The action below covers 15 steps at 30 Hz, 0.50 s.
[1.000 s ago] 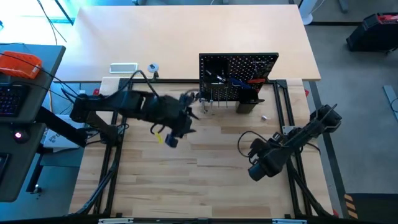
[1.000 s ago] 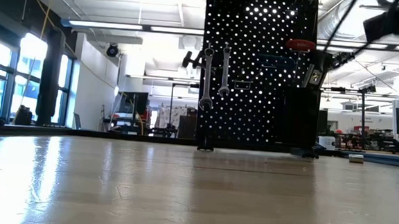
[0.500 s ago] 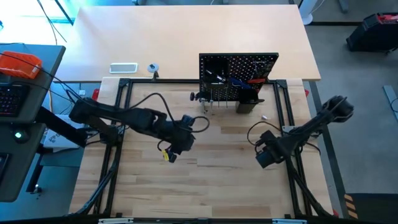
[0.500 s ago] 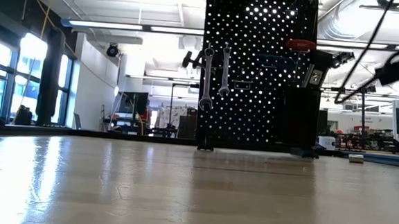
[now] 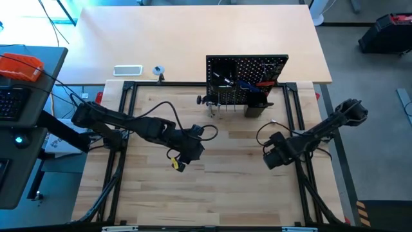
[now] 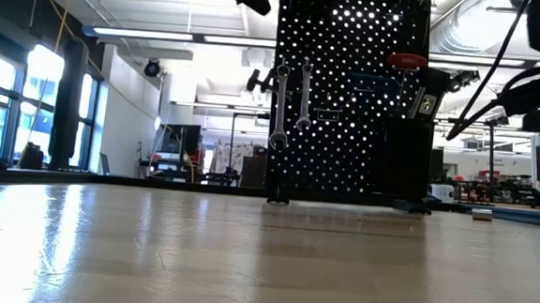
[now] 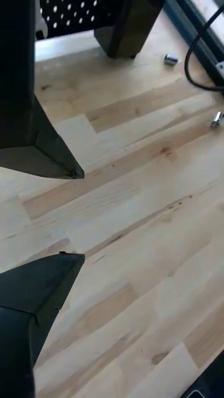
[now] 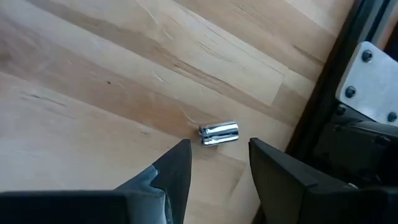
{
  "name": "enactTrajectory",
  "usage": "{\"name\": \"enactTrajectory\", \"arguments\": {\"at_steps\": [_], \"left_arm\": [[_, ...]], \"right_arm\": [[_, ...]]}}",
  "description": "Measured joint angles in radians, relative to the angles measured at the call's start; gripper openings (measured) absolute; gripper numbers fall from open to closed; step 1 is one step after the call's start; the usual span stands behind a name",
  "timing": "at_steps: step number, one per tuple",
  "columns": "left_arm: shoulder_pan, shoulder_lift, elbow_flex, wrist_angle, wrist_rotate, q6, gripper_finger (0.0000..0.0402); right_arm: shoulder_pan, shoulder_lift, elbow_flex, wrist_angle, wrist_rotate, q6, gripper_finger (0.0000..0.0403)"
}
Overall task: Hang tools onto peg board
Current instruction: Hang the silver socket onto the pegboard
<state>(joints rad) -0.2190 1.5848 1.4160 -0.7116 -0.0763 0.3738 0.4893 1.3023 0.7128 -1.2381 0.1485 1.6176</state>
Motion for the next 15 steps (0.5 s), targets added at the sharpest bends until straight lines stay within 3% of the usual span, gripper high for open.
{"name": "enactTrajectory", "arguments": {"at_steps": [15], "left_arm": [[0.001, 0.001, -0.135, 0.101, 0.036, -0.002, 0.0197]], "right_arm": [[-0.03, 0.11, -0.01, 0.2, 0.011, 0.002, 0.0156]]}}
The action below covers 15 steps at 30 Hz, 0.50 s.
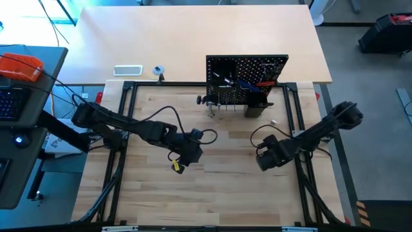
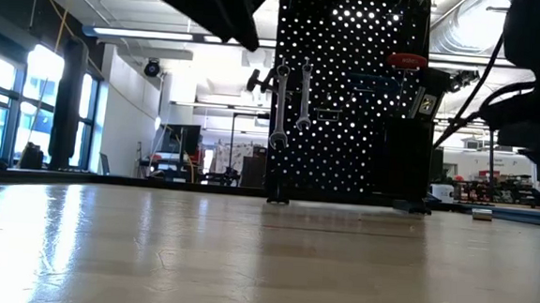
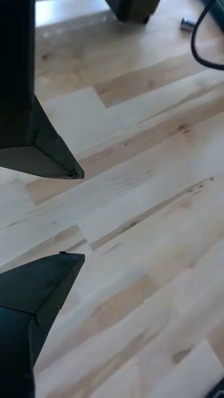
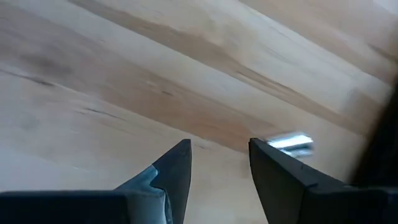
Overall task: Hang tools onto peg board
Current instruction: Hang the silver socket onto the pegboard
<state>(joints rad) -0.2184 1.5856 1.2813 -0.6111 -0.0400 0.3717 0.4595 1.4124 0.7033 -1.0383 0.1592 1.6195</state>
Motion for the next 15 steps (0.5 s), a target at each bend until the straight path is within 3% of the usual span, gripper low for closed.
{"name": "enactTrajectory", "arguments": {"at_steps": [6, 15], "left_arm": [[0.002, 0.0, -0.068, 0.04, 0.008, -0.001, 0.0197], [0.002, -0.001, -0.122, 0.111, 0.008, 0.024, 0.0197]], "right_arm": [[0.062, 0.023, 0.002, 0.004, 0.074, 0.114, 0.0156], [0.193, 0.023, 0.002, -0.121, 0.077, 0.404, 0.0156]]}}
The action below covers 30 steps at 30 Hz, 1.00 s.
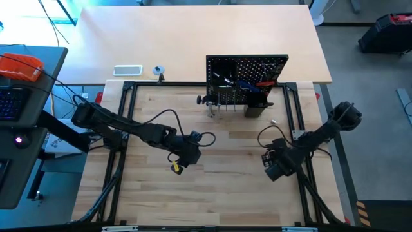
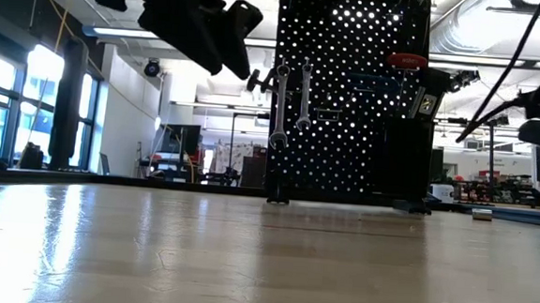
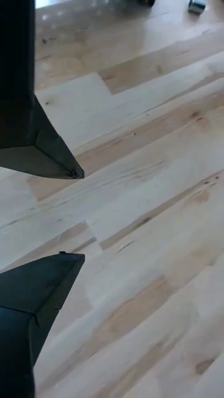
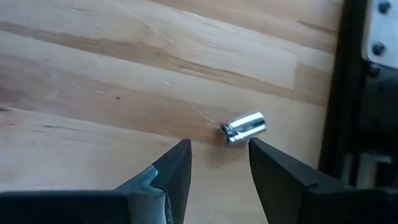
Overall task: Hang tools onto peg board
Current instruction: Hang the silver socket onto the pegboard
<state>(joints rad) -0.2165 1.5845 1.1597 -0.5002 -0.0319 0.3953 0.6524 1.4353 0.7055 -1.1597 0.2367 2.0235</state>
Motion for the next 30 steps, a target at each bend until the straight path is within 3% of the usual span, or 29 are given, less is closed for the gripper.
{"name": "enactTrajectory", "arguments": {"at_steps": [7, 24, 30], "left_arm": [[0.006, 0.001, -0.019, 0.045, 0.003, 0.018, 0.0197], [0.013, 0.001, -0.019, 0.113, 0.051, 0.009, 0.0197], [0.013, 0.001, -0.019, 0.149, 0.051, -0.001, 0.0197]], "right_arm": [[0.042, 0.012, 0.0, -0.014, -0.03, 0.07, 0.0156], [0.023, 0.206, -0.001, 0.003, 0.026, 0.064, 0.0156], [0.042, 0.205, -0.07, 0.134, 0.071, 0.067, 0.0156]]}}
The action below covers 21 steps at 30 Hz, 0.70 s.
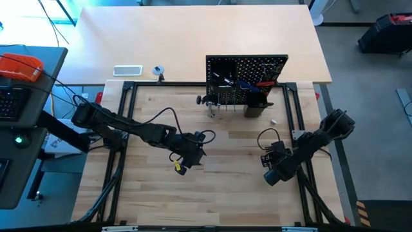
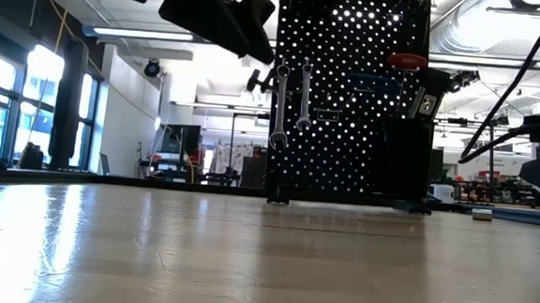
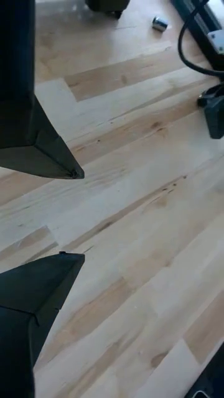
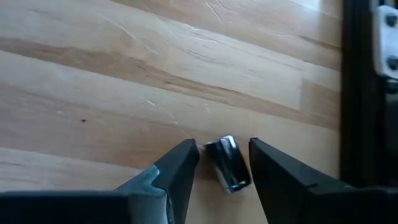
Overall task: Hang tools onto peg board
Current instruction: Hang the silver socket onto the pegboard
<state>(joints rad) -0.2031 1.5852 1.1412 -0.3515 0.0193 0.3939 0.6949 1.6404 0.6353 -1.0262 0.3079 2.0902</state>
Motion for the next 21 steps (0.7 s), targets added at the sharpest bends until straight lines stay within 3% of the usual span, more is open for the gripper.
{"name": "enactTrajectory", "arguments": {"at_steps": [9, 18, 21], "left_arm": [[0.001, 0.0, 0.0, 0.025, -0.001, -0.027, 0.0197], [0.021, 0.0, 0.0, 0.069, -0.001, -0.035, 0.0197], [0.027, 0.0, 0.0, 0.068, -0.001, -0.044, 0.0197]], "right_arm": [[0.033, 0.008, 0.045, -0.02, 0.019, -0.007, 0.0151], [0.047, 0.006, 0.047, 0.026, 0.046, -0.058, 0.0049], [0.056, 0.005, 0.049, 0.043, 0.054, -0.062, 0.0046]]}}
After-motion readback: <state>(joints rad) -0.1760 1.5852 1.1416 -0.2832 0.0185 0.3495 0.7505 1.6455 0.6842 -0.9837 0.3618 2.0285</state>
